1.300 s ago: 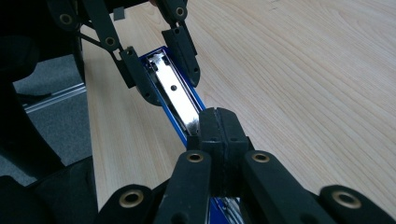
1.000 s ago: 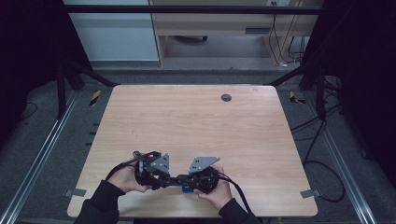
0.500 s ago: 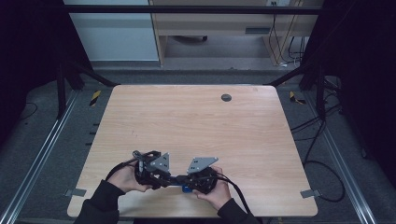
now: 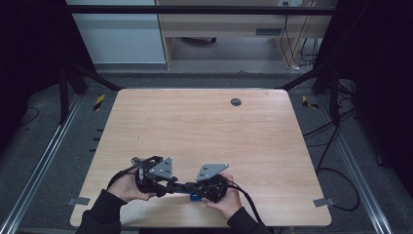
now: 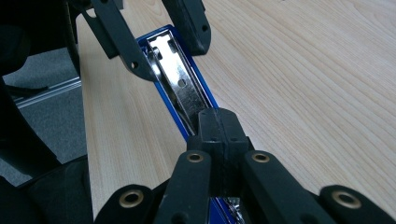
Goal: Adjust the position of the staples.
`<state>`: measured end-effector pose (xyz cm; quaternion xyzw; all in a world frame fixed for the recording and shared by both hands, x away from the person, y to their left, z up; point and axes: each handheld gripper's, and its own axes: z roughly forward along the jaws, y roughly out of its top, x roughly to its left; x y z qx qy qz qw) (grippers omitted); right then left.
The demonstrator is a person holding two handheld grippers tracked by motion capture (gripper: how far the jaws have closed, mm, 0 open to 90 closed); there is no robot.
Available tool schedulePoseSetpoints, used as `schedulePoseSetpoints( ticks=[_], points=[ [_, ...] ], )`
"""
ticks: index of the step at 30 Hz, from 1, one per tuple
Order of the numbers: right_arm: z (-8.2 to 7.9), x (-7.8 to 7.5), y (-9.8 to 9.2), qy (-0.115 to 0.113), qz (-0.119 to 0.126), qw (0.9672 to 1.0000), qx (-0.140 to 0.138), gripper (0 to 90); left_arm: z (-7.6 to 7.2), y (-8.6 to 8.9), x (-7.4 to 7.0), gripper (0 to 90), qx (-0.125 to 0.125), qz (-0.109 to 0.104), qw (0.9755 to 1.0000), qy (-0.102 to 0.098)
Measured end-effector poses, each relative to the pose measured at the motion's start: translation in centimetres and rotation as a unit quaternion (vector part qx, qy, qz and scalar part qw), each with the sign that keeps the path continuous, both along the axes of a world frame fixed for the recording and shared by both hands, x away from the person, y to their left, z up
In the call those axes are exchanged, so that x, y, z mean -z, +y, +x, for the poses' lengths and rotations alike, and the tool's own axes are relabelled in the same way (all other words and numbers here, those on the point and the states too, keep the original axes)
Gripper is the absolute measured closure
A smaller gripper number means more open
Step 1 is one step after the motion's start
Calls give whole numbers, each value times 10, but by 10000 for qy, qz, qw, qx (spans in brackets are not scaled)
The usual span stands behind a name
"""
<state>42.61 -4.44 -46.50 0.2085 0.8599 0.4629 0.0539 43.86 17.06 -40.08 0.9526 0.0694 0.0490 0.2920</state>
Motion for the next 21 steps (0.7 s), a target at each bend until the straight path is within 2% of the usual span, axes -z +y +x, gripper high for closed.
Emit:
schedulePoseSetpoints(
  ticks=[5, 8, 12, 15, 18, 21],
  points=[
    [0, 0, 0, -1, 9, 10000, 5, 900, -3, 7, -10, 648, -51, -290, 9995, -120],
    [0, 0, 1, 3, 10, 10000, 8, 900, -4, 12, -17, 657, -119, -383, 9990, -198],
    [0, 0, 1, -2, 2, 10000, 15, 900, -5, 18, -20, 686, -366, -553, 9973, -321],
    [0, 0, 1, -6, -8, 10000, 10, 900, -4, 24, -21, 710, -572, -738, 9949, -373],
    [0, 0, 1, -1, 0, 10000, 10, 900, -4, 30, -19, 734, -803, -932, 9915, -431],
    [0, 0, 1, -5, -7, 10000, 15, 900, -5, 35, -17, 753, -1056, -1172, 9862, -510]
  ],
)
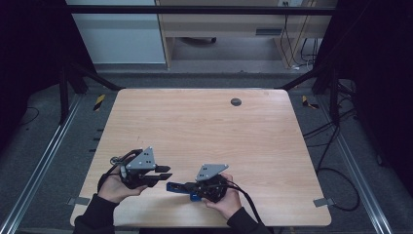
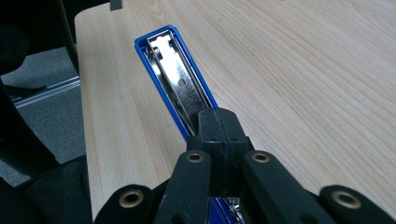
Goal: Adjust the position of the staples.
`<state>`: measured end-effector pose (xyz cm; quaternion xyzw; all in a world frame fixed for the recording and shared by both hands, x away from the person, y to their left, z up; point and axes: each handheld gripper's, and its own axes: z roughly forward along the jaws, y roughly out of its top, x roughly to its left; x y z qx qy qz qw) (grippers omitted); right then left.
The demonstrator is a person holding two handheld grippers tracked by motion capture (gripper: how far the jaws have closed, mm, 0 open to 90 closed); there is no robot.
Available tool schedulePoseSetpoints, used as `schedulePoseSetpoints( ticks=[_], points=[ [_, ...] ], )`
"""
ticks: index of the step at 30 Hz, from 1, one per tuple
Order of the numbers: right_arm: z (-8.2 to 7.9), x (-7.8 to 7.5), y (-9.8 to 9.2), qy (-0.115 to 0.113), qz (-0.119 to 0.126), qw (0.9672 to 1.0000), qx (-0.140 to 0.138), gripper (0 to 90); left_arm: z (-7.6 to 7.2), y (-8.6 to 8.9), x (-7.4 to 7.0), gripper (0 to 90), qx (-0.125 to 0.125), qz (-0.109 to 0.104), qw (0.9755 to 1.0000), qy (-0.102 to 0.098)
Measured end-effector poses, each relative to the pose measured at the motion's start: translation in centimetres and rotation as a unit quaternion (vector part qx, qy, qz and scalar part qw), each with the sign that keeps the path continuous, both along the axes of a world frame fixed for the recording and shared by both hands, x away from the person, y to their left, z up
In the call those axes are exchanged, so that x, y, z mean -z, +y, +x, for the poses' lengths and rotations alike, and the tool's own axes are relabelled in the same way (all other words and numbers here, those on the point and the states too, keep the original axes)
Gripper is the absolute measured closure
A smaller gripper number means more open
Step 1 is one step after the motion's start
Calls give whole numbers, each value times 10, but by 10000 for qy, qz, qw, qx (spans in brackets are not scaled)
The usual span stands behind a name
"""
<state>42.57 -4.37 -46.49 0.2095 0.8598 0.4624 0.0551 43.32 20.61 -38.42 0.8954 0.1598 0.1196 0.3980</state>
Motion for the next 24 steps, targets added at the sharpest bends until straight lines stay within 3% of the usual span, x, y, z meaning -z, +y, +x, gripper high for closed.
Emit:
schedulePoseSetpoints(
  ticks=[4, 9, 15, 24],
  points=[
    [0, 0, 0, -9, -3, 10000, 3, 900, -4, 9, 4, 786, -412, -367, 9983, -170],
    [0, 0, 0, 11, -3, 10000, 10, 900, -11, 19, 13, 845, -933, -703, 9928, -254],
    [0, 0, 0, 7, -8, 10000, 9, 900, -23, 24, 30, 866, -1447, -835, 9855, -306],
    [0, 0, 0, -18, -8, 10000, 2, 900, -32, 35, 62, 841, -2048, -758, 9756, -223]
  ],
)
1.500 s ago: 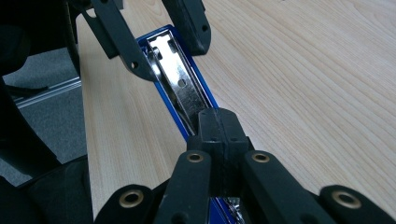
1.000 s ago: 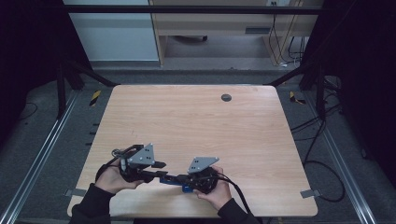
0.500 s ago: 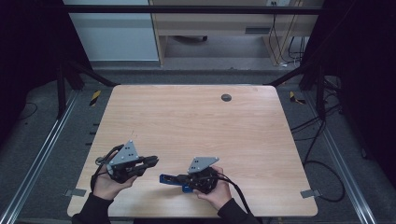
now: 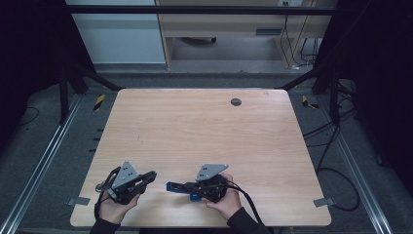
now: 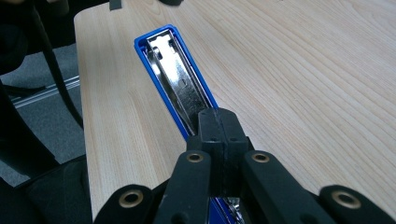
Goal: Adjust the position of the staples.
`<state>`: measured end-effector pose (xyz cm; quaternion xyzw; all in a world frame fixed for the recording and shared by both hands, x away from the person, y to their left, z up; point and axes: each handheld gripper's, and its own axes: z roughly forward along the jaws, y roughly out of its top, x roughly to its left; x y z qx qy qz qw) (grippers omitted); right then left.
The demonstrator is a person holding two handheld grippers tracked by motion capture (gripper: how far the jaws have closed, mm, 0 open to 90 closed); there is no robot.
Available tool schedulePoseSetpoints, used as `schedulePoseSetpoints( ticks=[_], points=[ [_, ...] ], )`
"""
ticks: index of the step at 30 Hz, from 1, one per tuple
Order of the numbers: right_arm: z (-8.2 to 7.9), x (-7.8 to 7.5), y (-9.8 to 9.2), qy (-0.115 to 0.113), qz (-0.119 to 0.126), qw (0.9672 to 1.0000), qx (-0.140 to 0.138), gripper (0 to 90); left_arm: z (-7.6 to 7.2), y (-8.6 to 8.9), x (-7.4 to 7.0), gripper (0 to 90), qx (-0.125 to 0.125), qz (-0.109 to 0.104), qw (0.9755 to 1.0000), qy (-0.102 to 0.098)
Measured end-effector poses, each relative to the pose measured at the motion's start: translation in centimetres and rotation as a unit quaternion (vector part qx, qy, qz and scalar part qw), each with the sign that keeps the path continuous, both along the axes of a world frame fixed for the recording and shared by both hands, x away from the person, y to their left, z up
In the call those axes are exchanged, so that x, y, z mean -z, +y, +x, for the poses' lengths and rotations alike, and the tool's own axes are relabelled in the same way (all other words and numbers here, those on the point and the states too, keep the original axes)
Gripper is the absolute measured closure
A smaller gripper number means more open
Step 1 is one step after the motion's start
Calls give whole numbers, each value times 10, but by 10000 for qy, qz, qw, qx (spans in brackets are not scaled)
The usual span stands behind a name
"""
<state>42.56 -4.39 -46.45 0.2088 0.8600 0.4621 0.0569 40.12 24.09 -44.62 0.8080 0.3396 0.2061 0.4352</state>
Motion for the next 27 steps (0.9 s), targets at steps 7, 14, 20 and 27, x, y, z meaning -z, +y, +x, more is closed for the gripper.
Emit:
schedulePoseSetpoints(
  ticks=[7, 14, 20, 27],
  points=[
    [0, -1, -1, -5, 14, 10000, 19, 900, -1, 3, 6, 828, -122, -15, 9999, 96],
    [0, -3, -4, -7, 18, 10000, 43, 900, 1, 0, 9, 809, -100, 55, 9999, 113],
    [-1, -5, -6, -7, 18, 10000, 50, 900, 1, 0, 10, 790, -124, 102, 9998, 128],
    [-2, -6, -9, -22, 27, 10000, 72, 900, 2, 0, 11, 774, -125, 149, 9997, 133]
  ],
)
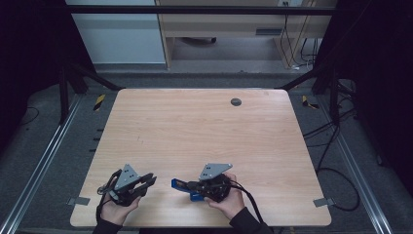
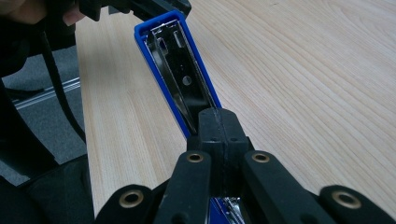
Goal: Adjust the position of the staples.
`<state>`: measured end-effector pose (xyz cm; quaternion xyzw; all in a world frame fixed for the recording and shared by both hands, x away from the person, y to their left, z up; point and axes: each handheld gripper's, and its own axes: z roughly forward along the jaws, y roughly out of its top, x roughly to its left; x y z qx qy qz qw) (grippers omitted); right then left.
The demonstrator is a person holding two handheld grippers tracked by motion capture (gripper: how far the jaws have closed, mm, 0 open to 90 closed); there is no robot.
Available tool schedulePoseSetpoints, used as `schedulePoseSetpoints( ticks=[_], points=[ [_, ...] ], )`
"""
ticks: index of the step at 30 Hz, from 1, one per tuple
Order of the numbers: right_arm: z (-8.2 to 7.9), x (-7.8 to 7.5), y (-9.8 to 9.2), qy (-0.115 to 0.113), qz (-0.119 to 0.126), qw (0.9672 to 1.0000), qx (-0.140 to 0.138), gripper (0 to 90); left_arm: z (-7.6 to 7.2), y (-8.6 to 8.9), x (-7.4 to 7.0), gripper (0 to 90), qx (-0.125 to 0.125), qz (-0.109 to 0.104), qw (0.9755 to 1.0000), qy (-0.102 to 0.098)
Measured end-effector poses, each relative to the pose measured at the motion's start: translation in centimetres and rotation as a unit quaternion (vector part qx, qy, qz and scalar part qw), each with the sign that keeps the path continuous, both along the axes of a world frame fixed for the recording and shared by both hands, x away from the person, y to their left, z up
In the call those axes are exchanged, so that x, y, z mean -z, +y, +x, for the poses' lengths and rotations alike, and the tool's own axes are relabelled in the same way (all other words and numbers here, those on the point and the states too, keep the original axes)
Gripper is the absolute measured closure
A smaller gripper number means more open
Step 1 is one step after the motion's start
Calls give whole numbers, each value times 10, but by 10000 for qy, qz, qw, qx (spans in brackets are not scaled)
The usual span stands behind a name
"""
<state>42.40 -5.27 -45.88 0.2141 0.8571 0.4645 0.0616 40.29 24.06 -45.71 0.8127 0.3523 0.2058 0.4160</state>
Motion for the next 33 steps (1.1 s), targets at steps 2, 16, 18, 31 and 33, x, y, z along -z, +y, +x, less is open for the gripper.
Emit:
schedulePoseSetpoints(
  ticks=[2, 16, 18, 31, 33],
  points=[
    [0, -1, -2, -2, 15, 10000, 16, 900, 0, 0, 0, 774, -5, -16, 10000, -5],
    [0, -3, -9, -25, 42, 9999, 88, 900, 1, 0, -1, 762, 1, 39, 10000, -54],
    [0, -4, -9, -30, 40, 9999, 87, 900, 1, 0, -1, 756, -29, 41, 10000, -61],
    [-1, -5, -14, -32, 71, 9999, 132, 900, 1, -1, -1, 686, -120, 136, 9997, -171],
    [-1, -5, -14, -26, 74, 9999, 137, 900, 1, 0, -1, 684, -147, 167, 9995, -243]
  ],
)
